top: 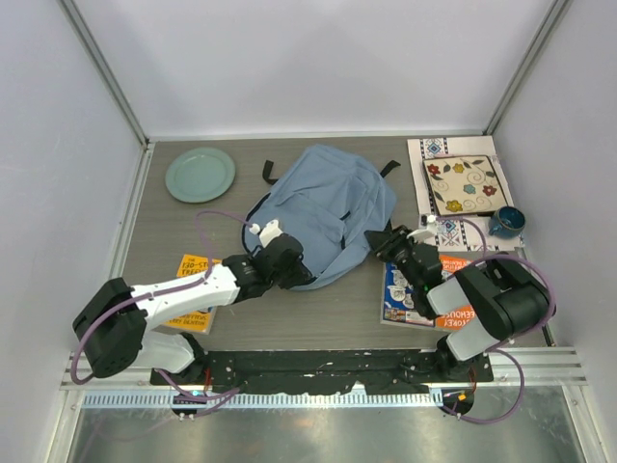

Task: Pack the student bag
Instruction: Unzip the student bag at the center of the board.

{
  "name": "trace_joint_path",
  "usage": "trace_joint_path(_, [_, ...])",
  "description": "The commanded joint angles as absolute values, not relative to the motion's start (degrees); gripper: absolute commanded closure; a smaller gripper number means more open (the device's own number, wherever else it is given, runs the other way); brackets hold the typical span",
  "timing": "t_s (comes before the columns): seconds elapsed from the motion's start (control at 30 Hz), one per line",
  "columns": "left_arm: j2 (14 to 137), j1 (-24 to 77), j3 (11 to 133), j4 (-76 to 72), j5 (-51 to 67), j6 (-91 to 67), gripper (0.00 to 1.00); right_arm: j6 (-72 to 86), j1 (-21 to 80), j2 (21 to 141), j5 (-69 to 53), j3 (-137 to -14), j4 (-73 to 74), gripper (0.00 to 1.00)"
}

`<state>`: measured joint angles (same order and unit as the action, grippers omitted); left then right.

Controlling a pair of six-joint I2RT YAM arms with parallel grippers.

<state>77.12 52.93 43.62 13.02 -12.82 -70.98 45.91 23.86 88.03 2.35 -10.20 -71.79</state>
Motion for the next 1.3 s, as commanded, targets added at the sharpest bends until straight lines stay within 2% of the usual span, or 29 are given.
trace_joint_path(0.0, [74.10, 53.26, 42.89, 17.15, -16.43, -68.12, 1.00, 57.01, 18.82, 87.72, -6.74, -13.00, -77.50, 0.63])
trace_joint_path(0.03, [74.00, 53.26, 42.46, 16.18, -16.44, -68.12, 1.00, 57.30, 17.76, 87.02, -9.73, -15.71, -73.52, 0.56])
trace_joint_path(0.1, [74.79, 53.26, 43.06, 14.85, -16.35, -67.94, 1.00, 55.91, 17.75, 84.04, -13.79, -18.36, -60.69, 0.50])
trace_joint_path(0.23, [77.43, 53.26, 45.96, 14.33, -16.09, -67.94, 1.00, 49.87, 17.75, 77.20, -13.98, -25.55, -38.99, 0.46])
trace_joint_path(0.27, [77.95, 53.26, 46.23, 14.15, -16.00, -67.94, 1.00, 47.83, 17.75, 75.43, -12.58, -27.32, -26.06, 0.44])
trace_joint_path(0.37, [78.31, 53.26, 47.02, 13.80, -16.17, -67.94, 1.00, 41.84, 17.75, 69.72, -10.82, -31.90, -10.79, 0.40])
trace_joint_path(0.43, [78.31, 53.26, 47.63, 13.89, -16.52, -67.85, 1.00, 41.75, 17.75, 64.55, -7.31, -31.55, -6.26, 0.34])
trace_joint_path(0.57, [78.14, 53.26, 48.16, 14.15, -16.79, -67.59, 1.00, 43.49, 17.84, 58.19, -4.39, -31.20, 6.83, 0.31])
trace_joint_path(0.77, [77.61, 53.26, 48.51, 13.89, -16.44, -66.89, 1.00, 51.05, 19.24, 55.81, -15.55, -28.13, 3.79, 0.33])
trace_joint_path(1.27, [77.78, 53.52, 50.54, 13.71, -13.54, -63.90, 1.00, 61.25, 29.53, 66.44, -17.31, -31.38, -1.56, 0.36])
